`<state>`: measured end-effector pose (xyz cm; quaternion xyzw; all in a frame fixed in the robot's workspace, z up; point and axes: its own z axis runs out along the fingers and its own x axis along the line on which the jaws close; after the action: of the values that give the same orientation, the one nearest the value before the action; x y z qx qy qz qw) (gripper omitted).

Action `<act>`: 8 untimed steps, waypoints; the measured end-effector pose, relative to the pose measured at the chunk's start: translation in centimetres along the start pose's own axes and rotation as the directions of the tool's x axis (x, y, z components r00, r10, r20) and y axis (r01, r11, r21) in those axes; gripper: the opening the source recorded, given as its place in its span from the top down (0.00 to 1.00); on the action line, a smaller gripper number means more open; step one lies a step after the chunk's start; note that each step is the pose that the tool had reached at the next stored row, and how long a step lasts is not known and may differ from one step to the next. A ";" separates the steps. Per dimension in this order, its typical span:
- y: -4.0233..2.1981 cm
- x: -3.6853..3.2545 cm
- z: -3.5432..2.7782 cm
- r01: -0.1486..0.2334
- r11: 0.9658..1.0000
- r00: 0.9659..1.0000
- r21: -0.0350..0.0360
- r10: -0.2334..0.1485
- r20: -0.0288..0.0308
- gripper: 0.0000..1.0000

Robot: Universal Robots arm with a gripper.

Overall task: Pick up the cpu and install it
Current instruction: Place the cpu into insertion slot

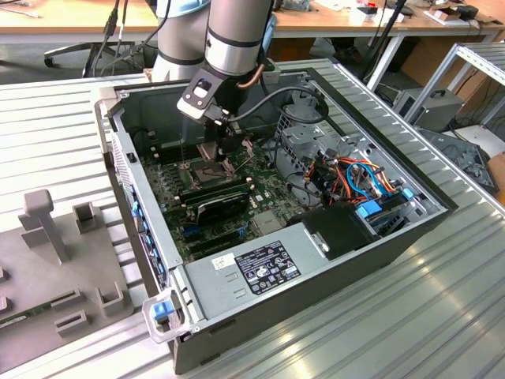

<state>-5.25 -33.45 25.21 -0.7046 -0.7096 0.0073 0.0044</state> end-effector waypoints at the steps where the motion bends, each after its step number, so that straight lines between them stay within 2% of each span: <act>1: 0.01 0.00 0.00 0.000 1.000 1.000 0.000 0.000 0.000 0.45; 8: 0.10 0.00 0.03 0.000 1.000 1.000 0.000 0.000 0.000 0.45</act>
<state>-5.15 -33.45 25.17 -0.7046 -0.7096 0.0073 0.0044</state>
